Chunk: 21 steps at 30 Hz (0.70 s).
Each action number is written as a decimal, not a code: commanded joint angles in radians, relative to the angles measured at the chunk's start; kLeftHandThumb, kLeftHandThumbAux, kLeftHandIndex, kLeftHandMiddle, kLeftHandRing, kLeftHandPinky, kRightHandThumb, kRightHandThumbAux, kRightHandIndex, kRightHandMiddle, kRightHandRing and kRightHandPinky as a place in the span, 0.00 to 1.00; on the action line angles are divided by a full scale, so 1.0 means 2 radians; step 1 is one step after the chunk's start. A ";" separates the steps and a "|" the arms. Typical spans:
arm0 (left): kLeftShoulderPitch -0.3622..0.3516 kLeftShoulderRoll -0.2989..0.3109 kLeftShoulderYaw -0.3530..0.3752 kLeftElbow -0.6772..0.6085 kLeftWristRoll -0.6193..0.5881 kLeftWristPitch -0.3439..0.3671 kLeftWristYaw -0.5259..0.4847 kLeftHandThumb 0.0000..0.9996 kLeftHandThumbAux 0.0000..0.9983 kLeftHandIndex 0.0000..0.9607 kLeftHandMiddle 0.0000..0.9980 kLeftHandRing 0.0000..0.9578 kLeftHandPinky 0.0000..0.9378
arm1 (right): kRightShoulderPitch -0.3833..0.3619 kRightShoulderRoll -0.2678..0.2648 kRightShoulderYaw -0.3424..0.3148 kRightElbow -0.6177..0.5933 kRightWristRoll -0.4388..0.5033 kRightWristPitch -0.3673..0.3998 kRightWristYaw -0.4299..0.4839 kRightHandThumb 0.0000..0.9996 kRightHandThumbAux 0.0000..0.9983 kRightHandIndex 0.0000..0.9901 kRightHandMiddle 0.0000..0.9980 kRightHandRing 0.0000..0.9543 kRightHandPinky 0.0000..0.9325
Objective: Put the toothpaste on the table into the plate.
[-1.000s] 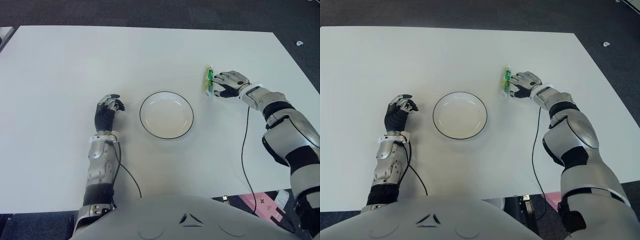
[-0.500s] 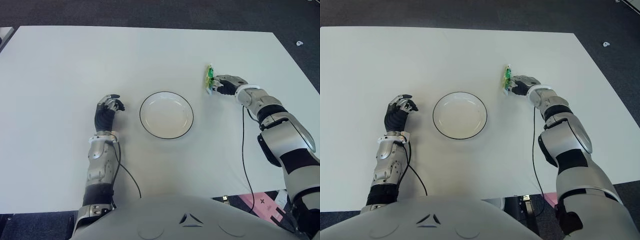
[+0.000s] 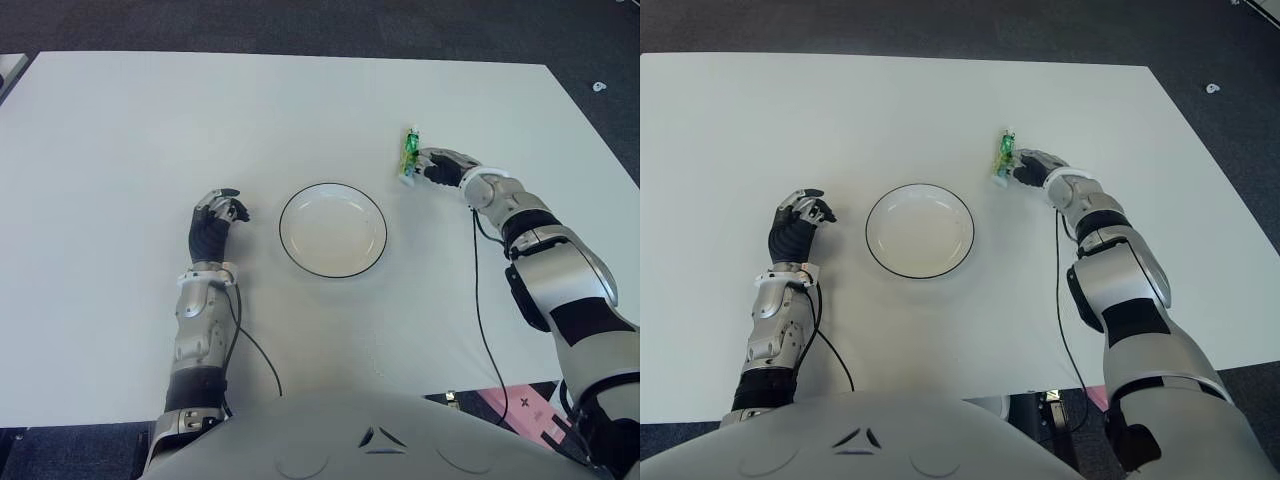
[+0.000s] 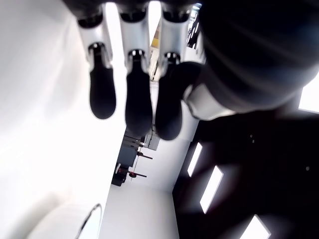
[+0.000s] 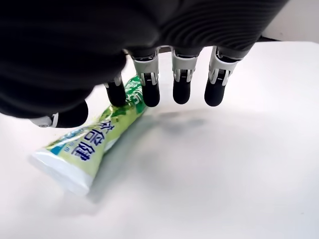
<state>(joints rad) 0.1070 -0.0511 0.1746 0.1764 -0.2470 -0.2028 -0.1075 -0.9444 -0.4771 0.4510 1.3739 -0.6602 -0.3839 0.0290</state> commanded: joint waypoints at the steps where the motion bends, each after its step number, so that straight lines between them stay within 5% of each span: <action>1: 0.041 -0.001 0.002 0.039 0.001 0.051 0.009 0.72 0.72 0.45 0.62 0.62 0.58 | 0.014 0.015 -0.024 -0.001 0.028 0.008 0.028 0.77 0.15 0.00 0.00 0.00 0.00; 9: 0.041 0.000 0.003 0.040 0.002 0.052 0.009 0.72 0.72 0.45 0.62 0.62 0.58 | 0.043 0.041 -0.029 -0.022 0.042 -0.005 0.052 0.76 0.23 0.00 0.00 0.00 0.00; 21: 0.035 0.000 0.005 0.042 0.008 0.061 0.023 0.72 0.72 0.45 0.62 0.62 0.58 | 0.069 0.035 -0.025 -0.066 0.062 -0.004 0.136 0.64 0.25 0.00 0.00 0.00 0.00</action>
<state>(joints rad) 0.1065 -0.0490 0.1771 0.1771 -0.2440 -0.1963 -0.1052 -0.8646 -0.4429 0.3791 1.2392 -0.5435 -0.3989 0.2162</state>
